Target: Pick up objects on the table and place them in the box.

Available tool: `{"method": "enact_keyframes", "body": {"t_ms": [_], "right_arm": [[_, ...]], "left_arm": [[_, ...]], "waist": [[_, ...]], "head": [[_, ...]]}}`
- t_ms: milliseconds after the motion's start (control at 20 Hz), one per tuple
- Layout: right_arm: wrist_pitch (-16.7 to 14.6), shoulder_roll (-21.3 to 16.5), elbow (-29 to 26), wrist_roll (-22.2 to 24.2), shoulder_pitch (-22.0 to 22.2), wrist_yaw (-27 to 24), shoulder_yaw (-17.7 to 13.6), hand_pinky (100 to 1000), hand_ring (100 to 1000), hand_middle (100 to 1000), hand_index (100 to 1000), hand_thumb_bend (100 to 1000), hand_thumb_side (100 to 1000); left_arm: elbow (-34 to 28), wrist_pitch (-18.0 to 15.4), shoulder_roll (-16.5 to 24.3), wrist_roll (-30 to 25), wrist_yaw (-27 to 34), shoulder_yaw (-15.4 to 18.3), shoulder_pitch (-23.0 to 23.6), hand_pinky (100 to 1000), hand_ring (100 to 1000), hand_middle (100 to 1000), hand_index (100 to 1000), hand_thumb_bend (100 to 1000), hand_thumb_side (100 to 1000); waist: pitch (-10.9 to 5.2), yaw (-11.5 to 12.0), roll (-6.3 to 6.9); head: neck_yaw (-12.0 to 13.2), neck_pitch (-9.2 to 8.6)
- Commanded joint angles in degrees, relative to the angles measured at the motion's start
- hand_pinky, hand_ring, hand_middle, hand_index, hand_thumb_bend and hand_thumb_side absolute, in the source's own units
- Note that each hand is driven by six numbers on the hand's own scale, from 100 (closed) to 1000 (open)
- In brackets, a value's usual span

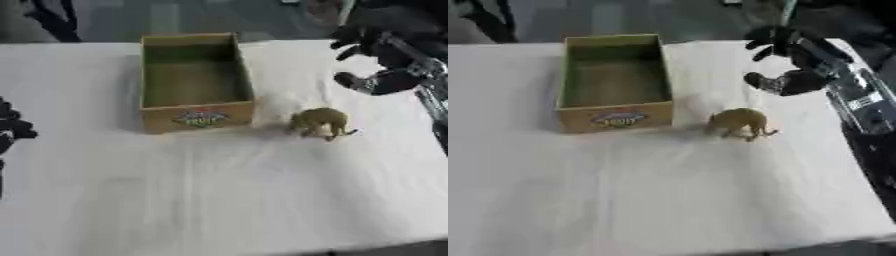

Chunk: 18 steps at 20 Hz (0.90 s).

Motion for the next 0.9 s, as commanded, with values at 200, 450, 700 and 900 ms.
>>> {"method": "enact_keyframes", "body": {"t_ms": [200,450,700,900], "right_arm": [[-0.08,-2.64,2.44,1.51,-1.67,5.35,0.00,801,898,859,869,456,306],[-0.60,-2.79,3.56,1.70,-2.42,11.36,0.50,828,916,874,880,458,333],[-1.22,-2.42,4.47,2.24,-2.70,17.07,1.27,842,925,880,887,459,363],[-1.77,-1.94,5.49,2.90,-2.60,20.21,1.96,847,925,877,889,462,389]], "left_arm": [[-0.63,-0.06,1.29,-0.22,0.03,0.42,-0.26,539,518,503,605,388,457],[-0.64,-0.06,1.36,-0.19,0.00,0.43,-0.22,539,518,503,605,389,457],[-0.66,-0.06,1.42,-0.21,0.01,0.43,-0.25,539,518,503,605,389,455],[-0.65,-0.03,1.42,-0.22,0.04,0.43,-0.20,539,518,503,605,389,456]], "waist": [[-1.03,0.07,-0.10],[-1.07,0.12,-0.20],[-1.10,0.19,-0.18],[-1.13,0.24,-0.12]], "head": [[-0.07,0.10],[-0.13,0.16],[-0.14,0.17],[-0.22,0.19]]}}
